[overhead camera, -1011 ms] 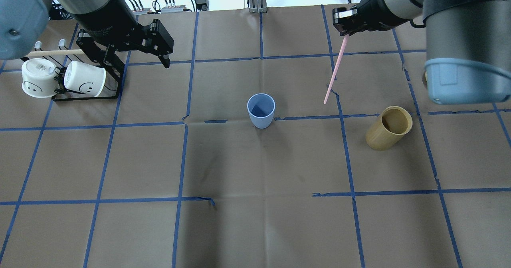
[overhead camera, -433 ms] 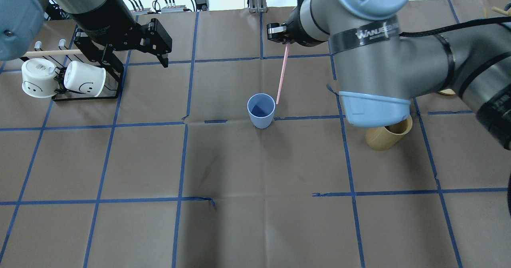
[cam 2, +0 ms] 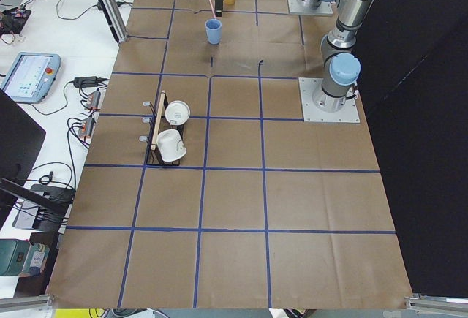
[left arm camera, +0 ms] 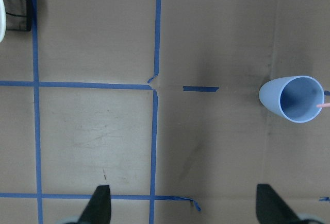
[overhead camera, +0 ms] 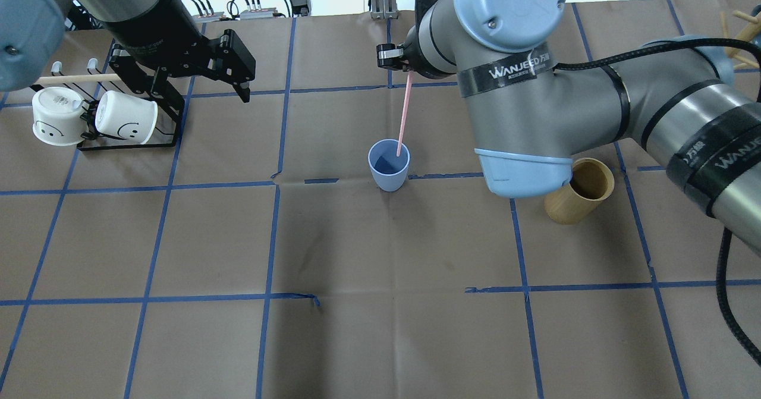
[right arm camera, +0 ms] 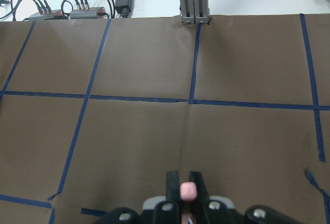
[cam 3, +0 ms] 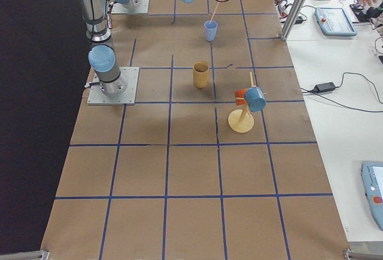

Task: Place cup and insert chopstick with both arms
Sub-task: 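Lower the pink chopstick into the light blue cup and open the right gripper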

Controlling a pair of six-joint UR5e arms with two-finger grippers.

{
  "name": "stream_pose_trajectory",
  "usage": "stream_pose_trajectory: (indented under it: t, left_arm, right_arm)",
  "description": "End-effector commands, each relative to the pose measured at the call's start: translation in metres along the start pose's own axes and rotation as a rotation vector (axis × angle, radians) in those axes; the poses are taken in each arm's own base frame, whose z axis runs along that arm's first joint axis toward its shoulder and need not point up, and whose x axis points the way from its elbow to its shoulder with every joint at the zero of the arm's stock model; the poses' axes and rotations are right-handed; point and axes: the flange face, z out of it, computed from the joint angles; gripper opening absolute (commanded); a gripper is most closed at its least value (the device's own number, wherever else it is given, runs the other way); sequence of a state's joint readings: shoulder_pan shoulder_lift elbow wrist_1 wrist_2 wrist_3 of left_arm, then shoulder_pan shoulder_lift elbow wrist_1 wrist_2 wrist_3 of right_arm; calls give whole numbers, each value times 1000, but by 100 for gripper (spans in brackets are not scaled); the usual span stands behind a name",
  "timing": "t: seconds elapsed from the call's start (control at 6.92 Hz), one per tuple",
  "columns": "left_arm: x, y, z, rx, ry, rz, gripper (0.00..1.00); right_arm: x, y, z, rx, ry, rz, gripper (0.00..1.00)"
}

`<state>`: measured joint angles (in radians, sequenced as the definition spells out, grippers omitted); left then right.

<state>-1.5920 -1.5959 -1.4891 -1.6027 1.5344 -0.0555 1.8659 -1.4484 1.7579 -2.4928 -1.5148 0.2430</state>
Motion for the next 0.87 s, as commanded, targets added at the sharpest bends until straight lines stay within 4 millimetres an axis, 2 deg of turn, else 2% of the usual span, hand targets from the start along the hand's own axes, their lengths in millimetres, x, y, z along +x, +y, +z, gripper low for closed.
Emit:
stream_pose_trajectory:
  t: [0.0,0.29,0.43,0.58,0.72]
  left_arm:
    - [1,-3,6,-12,0,43,100]
    - [1,-2,2,-5,-1,37,100]
    - [1,-2,3,-6,-3,34,100]
    - [1,-4,4,-9,-3,34,100]
    - [-1,2,-4,-36,-4,27,100]
  right_arm:
    - [-10,7,12,-4,-10,10,8]
    - [-10,20,34,24,-25,16,9]
    - [-8,27,44,33,-25,14,19]
    - [-7,29,45,31,-20,15,67]
    - [-6,28,45,38,-6,15,99]
